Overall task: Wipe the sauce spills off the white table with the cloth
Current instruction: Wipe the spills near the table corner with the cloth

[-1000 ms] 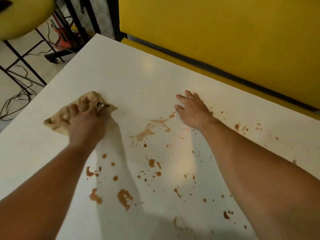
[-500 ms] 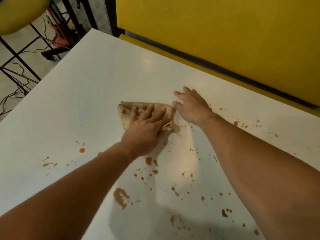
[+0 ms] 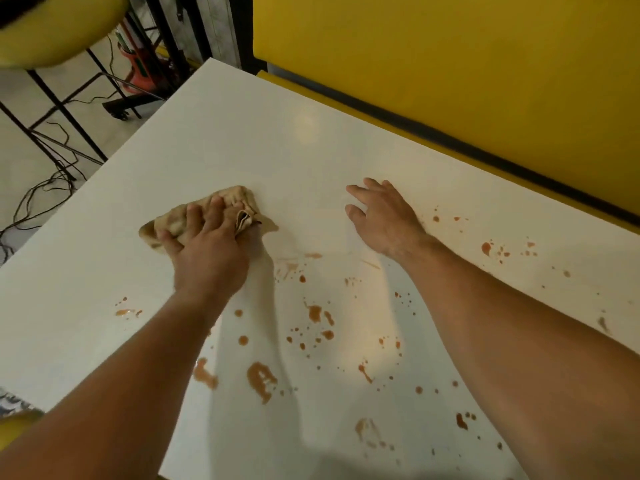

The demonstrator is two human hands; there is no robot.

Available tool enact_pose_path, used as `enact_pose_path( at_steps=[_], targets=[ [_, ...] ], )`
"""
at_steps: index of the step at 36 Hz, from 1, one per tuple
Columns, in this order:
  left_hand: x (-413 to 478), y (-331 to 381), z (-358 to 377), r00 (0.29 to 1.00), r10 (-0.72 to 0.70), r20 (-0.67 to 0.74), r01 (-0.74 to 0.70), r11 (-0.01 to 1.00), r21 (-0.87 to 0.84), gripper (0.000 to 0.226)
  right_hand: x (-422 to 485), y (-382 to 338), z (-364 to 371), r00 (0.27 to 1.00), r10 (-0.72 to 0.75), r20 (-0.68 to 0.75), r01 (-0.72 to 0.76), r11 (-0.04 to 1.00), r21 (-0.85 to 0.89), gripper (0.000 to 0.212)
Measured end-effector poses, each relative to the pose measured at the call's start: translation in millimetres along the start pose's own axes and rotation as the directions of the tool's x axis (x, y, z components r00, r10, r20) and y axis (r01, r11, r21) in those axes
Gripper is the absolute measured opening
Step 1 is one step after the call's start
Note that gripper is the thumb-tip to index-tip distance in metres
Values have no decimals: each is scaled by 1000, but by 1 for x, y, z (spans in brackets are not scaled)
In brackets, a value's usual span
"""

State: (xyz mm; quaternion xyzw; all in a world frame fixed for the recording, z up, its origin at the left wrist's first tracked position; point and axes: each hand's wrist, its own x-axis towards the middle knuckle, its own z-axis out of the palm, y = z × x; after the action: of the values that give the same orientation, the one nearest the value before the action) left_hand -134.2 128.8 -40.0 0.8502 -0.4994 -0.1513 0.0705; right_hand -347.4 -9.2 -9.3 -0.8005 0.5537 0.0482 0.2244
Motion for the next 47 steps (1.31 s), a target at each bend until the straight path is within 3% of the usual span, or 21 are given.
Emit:
enact_pose_path(
  at_steps=[6, 14, 17, 21, 25, 29, 36, 42, 47],
  targets=[
    [-8, 24, 4, 994, -109, 31, 110, 993, -34, 53, -5, -5, 6, 997, -79, 21, 80, 996, -50, 51],
    [-16, 49, 16, 999, 4, 53, -4, 1000, 10, 56, -1, -1, 14, 992, -92, 91, 104, 986, -132, 54],
    [-21, 52, 18, 987, 144, 67, -148, 987, 63, 57, 1, 0, 16, 990, -102, 97, 116, 982, -149, 52],
    [-29, 43, 21, 905, 407, 126, -420, 901, 110, 64, 0, 2, 20, 988, -102, 114, 120, 979, -165, 51],
    [-21, 15, 13, 861, 484, 156, -506, 848, 161, 55, -1, -1, 18, 989, -80, 126, 101, 981, -164, 50],
    [-21, -6, 4, 915, 393, 92, -403, 906, 133, 53, -5, -5, 15, 990, -47, 130, 66, 987, -144, 48],
    [-30, -71, -19, 996, 50, -72, -46, 997, 66, 64, -10, -10, 14, 994, -31, 108, 46, 989, -142, 47],
    [-29, -18, -1, 962, -266, -62, 257, 959, -114, 53, -10, -8, 15, 992, -32, 120, 48, 990, -133, 48],
    [-29, 25, 9, 961, -278, -12, 275, 957, -92, 54, -8, -5, 10, 988, -47, 149, 62, 993, -100, 46]
  ],
)
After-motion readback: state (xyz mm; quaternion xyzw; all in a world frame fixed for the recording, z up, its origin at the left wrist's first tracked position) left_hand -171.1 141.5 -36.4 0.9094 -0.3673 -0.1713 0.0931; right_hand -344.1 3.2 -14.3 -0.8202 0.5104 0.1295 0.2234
